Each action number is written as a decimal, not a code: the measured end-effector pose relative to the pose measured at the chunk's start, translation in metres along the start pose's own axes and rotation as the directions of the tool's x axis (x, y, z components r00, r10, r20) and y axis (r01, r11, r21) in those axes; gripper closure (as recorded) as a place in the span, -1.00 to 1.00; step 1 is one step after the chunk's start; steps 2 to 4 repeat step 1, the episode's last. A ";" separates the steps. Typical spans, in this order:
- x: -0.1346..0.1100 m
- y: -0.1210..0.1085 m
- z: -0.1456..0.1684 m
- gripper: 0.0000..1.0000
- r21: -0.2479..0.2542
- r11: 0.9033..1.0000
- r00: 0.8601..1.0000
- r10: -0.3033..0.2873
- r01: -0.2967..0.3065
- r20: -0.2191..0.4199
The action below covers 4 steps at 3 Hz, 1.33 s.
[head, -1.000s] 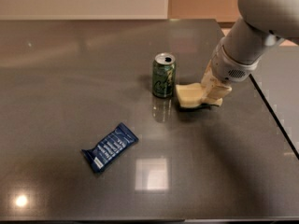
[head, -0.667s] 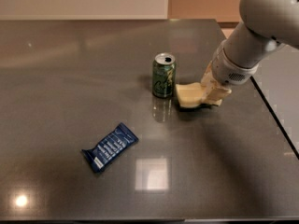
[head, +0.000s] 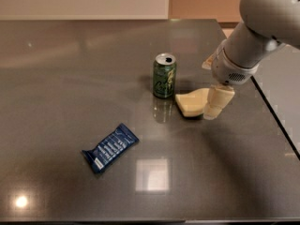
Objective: Move sponge near green can
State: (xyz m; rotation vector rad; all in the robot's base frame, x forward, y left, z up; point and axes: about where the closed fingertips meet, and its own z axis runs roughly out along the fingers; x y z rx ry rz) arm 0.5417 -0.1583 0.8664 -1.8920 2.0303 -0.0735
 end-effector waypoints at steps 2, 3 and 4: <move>0.000 0.000 0.000 -1.00 0.000 1.000 1.000 0.000 0.000 0.000; 0.000 0.000 0.000 -1.00 0.000 1.000 1.000 0.000 0.000 0.000; 0.000 0.000 0.000 -1.00 0.000 1.000 1.000 0.000 0.000 0.000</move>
Offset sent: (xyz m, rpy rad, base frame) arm 0.0000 0.0000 0.0000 0.0000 0.0000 0.0000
